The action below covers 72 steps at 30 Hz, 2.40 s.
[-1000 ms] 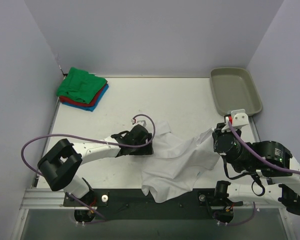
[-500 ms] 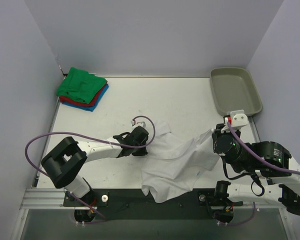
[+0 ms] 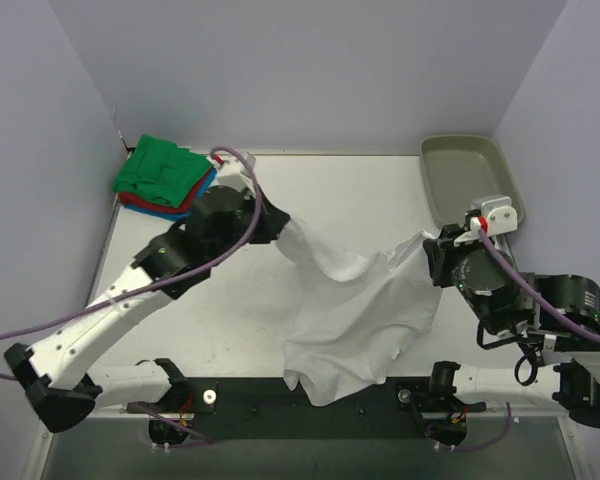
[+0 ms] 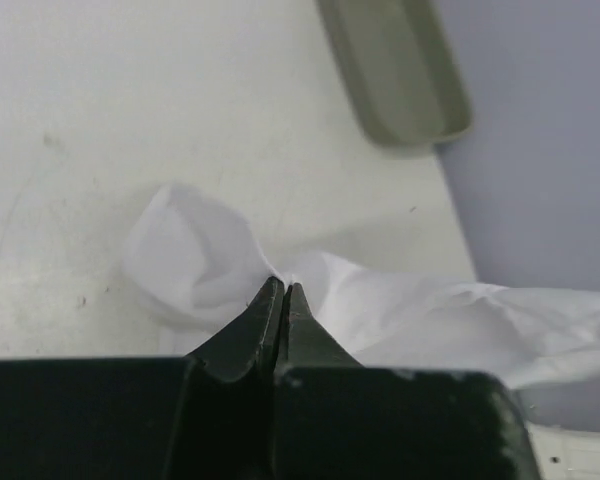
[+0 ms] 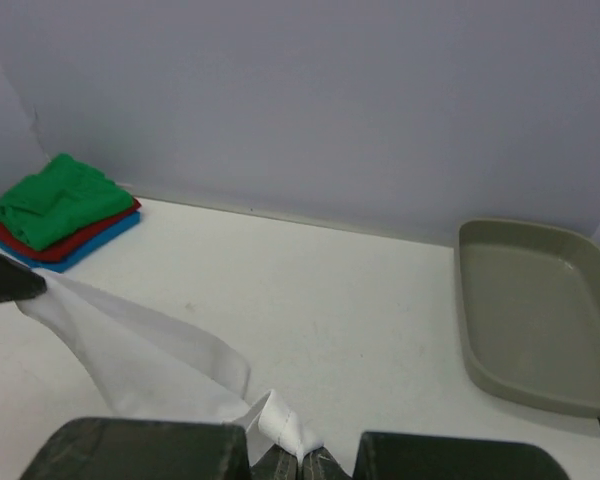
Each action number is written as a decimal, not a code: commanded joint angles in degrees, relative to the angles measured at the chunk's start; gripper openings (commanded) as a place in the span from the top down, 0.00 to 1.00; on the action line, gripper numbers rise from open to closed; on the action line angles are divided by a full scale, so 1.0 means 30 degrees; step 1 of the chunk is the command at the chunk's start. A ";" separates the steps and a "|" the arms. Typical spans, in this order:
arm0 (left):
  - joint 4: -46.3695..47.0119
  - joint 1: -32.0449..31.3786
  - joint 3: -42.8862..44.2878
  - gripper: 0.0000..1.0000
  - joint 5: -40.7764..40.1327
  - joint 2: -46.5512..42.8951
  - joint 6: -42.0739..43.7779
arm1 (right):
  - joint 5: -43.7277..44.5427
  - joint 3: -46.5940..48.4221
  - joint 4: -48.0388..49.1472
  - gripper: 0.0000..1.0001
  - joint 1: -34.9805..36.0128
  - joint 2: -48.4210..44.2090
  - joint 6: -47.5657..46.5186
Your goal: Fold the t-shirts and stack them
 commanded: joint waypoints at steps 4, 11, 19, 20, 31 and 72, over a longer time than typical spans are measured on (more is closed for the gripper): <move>-0.4507 0.0285 0.5179 1.00 -0.1973 -0.3915 0.1872 | -0.4230 0.2373 0.4089 1.00 0.0009 -0.0593 -0.5830; -0.5363 0.0285 0.7145 1.00 -0.2650 -0.7229 0.2136 | -1.0796 0.4542 0.4970 1.00 -0.0020 -0.1911 -0.7972; -0.2874 0.0256 0.8814 1.00 0.0395 -0.9488 0.3365 | -1.6020 0.9368 0.4765 1.00 -0.0721 -0.1621 -0.8527; -0.2639 0.0285 0.9077 1.00 0.0573 -0.9547 0.3512 | -1.7097 0.9842 0.4823 1.00 -0.0868 -0.1533 -0.8616; -0.0413 0.0285 0.9932 1.00 0.2563 -1.1216 0.2727 | -1.9953 1.5705 0.5526 1.00 -0.1807 0.0431 -0.7097; 0.5034 0.6103 -0.8558 1.00 -0.3620 -0.7911 -0.1819 | -1.9276 -0.6358 1.4842 1.00 -1.8095 0.4880 -0.2845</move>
